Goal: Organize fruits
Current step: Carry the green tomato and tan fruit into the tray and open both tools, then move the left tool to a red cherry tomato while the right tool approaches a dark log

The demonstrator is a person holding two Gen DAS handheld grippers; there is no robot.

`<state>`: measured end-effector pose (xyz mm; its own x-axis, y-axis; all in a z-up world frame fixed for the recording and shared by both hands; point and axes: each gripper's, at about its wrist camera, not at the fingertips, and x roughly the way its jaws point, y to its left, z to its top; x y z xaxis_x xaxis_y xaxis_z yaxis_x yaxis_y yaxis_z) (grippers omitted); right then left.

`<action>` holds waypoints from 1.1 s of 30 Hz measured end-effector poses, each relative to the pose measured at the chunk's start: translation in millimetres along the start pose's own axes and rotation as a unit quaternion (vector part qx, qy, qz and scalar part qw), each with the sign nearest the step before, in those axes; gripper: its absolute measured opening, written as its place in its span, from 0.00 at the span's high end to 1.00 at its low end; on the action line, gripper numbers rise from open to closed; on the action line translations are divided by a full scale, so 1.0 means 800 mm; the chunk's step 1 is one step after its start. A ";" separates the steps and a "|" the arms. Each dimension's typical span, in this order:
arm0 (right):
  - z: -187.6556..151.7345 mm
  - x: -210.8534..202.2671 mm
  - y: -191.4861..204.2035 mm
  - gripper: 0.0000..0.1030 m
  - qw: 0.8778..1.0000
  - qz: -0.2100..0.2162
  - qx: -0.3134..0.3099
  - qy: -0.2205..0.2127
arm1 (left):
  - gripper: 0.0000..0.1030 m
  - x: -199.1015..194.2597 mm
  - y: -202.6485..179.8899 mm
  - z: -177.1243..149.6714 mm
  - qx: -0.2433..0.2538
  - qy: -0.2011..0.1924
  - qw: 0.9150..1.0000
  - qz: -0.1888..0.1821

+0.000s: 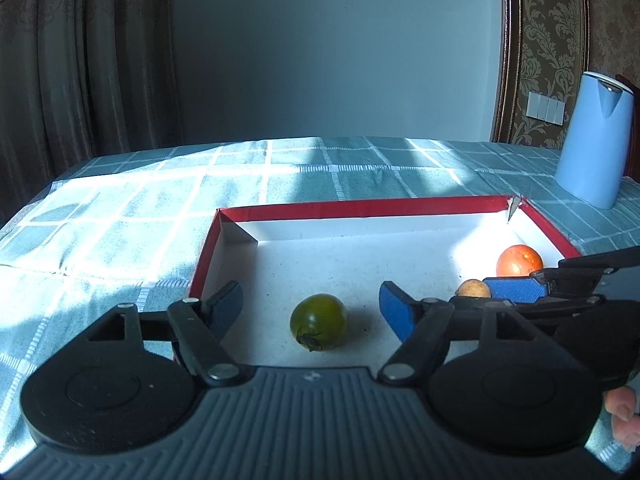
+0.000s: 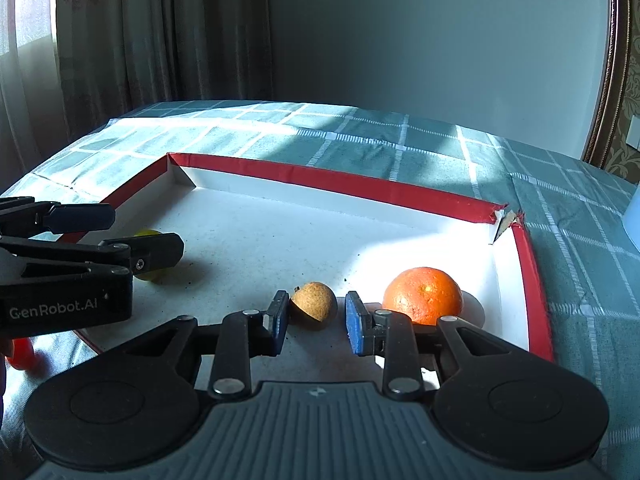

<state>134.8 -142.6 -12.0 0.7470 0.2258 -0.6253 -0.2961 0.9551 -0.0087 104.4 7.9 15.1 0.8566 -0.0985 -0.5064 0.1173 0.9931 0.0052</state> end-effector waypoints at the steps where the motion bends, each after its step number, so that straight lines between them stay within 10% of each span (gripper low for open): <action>1: -0.001 0.000 -0.001 0.71 1.000 0.001 0.004 0.000 | 0.28 -0.002 0.000 -0.001 0.001 -0.002 1.000 0.002; 6: -0.006 -0.009 -0.004 0.40 1.000 0.009 0.011 -0.013 | 0.22 -0.015 0.007 -0.006 -0.006 -0.012 1.000 0.007; 24: -0.034 -0.083 -0.028 0.26 0.995 0.019 0.067 -0.073 | 0.13 -0.090 0.078 -0.052 -0.101 -0.035 0.994 0.009; 33: -0.062 -0.116 -0.049 0.26 0.992 0.026 0.091 -0.078 | 0.04 -0.118 0.081 -0.085 -0.060 -0.022 0.998 0.017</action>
<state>47.1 -210.5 7.7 0.8204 0.2895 -0.4931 -0.2350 0.9569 0.1708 -2.5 85.5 4.8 0.8807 -0.0644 -0.4693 0.0286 0.9961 -0.0829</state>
